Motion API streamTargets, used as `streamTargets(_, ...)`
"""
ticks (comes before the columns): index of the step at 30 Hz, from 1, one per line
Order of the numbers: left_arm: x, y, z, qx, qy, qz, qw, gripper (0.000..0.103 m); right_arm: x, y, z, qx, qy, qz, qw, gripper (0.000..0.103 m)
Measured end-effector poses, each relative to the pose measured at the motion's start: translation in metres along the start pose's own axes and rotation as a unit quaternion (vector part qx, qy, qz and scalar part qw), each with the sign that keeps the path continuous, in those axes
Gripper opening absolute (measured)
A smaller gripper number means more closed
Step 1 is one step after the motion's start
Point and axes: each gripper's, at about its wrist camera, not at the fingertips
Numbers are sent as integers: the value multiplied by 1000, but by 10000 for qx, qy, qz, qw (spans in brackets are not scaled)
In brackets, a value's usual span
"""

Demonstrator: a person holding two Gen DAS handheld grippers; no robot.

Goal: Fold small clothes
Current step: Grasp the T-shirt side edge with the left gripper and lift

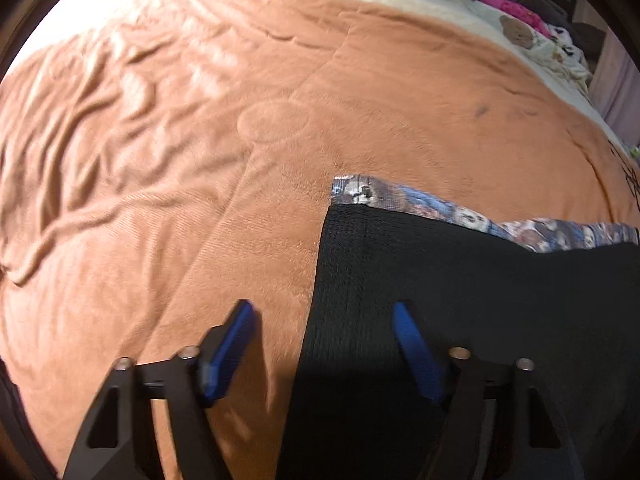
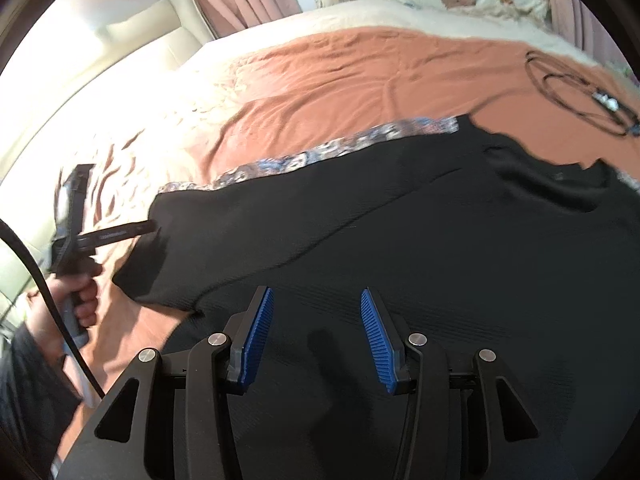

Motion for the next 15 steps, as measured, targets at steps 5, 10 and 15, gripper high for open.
streamTargets(5,-1,-1,5,128,192,-181,9996,56,-3,-8,30,-88,-214,123,9997,44)
streamTargets(10,8,-4,0,-19,618,-106,9980,9,-8,-17,49,-84,-637,523,9966,38)
streamTargets(15,8,-8,-28,89,879,-231,9958,8,-11,-20,66,-169,-1012,864,9910,29)
Point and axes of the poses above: each gripper's, at about its wrist camera, not at the fingertips, and z roughly the way its jaws point, x to its right, y to its underside, and after that the axes turned 14 degrees about -z, right-handed
